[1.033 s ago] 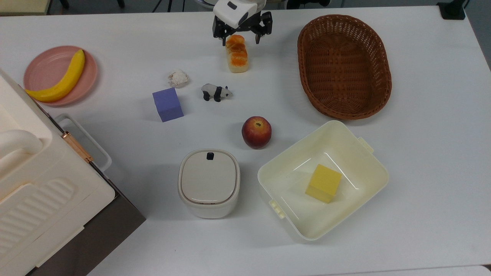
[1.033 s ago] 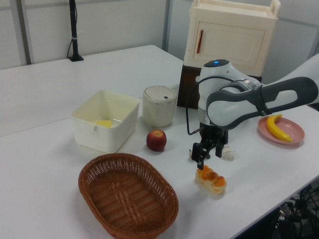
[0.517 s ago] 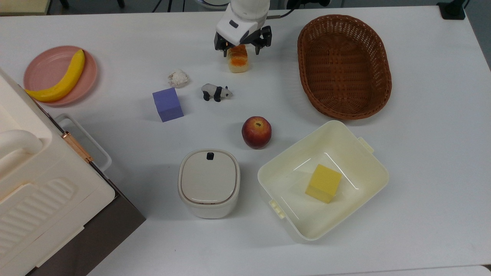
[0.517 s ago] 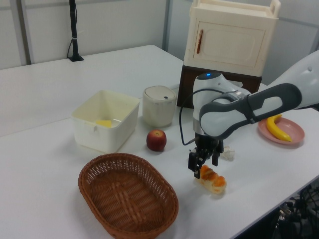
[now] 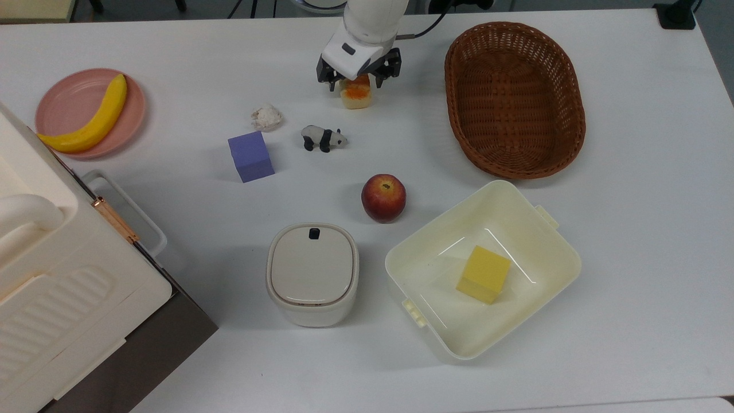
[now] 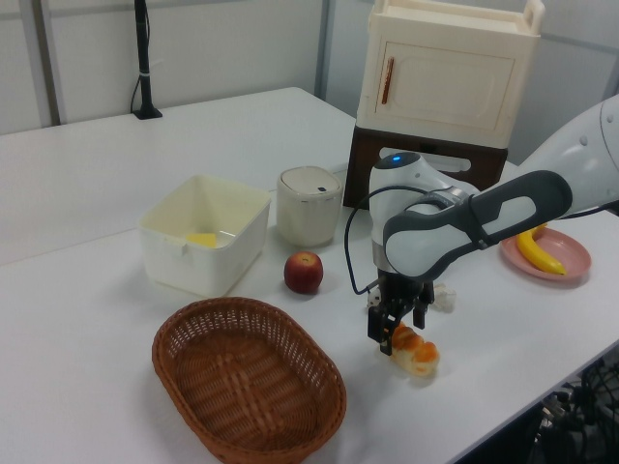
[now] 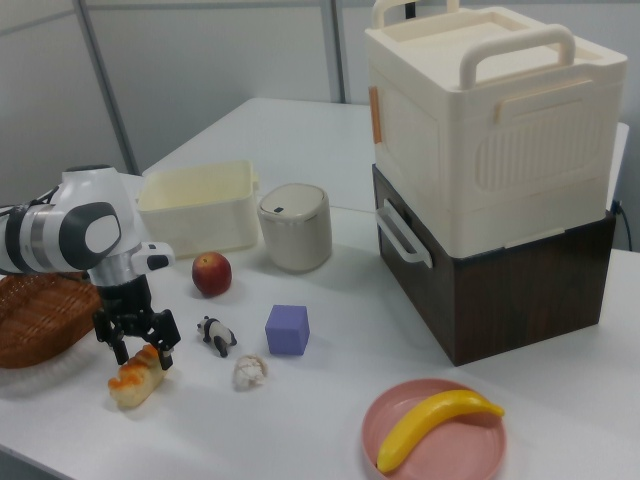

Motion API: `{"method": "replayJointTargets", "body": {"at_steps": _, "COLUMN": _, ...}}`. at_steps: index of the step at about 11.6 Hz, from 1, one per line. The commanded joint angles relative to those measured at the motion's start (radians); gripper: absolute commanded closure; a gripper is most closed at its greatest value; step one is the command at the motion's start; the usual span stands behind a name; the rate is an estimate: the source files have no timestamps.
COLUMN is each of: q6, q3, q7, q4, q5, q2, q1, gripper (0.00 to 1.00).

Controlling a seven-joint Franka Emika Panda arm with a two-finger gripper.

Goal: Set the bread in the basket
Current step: 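Lift the gripped bread roll up off the table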

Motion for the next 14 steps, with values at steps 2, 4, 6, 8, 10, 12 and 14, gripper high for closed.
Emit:
{"method": "replayJointTargets", "body": {"at_steps": 2, "q6": 0.019, "q3": 0.011, "q7": -0.003, "q4": -0.003, "q5": -0.021, "q2": 0.011, "q1": -0.017, "gripper": 0.75}}
{"method": "replayJointTargets", "body": {"at_steps": 4, "q6": 0.007, "q3": 0.009, "q7": -0.006, "q4": 0.027, "q5": -0.021, "q2": 0.012, "q1": -0.020, "gripper": 0.90}}
{"method": "replayJointTargets", "body": {"at_steps": 6, "q6": -0.045, "q3": 0.009, "q7": -0.006, "q4": 0.085, "q5": -0.016, "q2": 0.009, "q1": -0.025, "gripper": 1.00}}
{"method": "replayJointTargets", "body": {"at_steps": 8, "q6": -0.145, "q3": 0.009, "q7": 0.004, "q4": 0.209, "q5": -0.002, "q2": 0.009, "q1": -0.025, "gripper": 1.00}}
{"method": "replayJointTargets", "body": {"at_steps": 10, "q6": -0.211, "q3": 0.009, "q7": 0.008, "q4": 0.312, "q5": 0.030, "q2": 0.006, "q1": -0.014, "gripper": 1.00}}
{"method": "replayJointTargets", "body": {"at_steps": 12, "q6": -0.232, "q3": 0.018, "q7": 0.009, "q4": 0.370, "q5": 0.097, "q2": 0.003, "q1": 0.001, "gripper": 1.00}}
{"method": "replayJointTargets", "body": {"at_steps": 14, "q6": -0.234, "q3": 0.028, "q7": 0.009, "q4": 0.392, "q5": 0.125, "q2": 0.005, "q1": 0.055, "gripper": 0.99}}
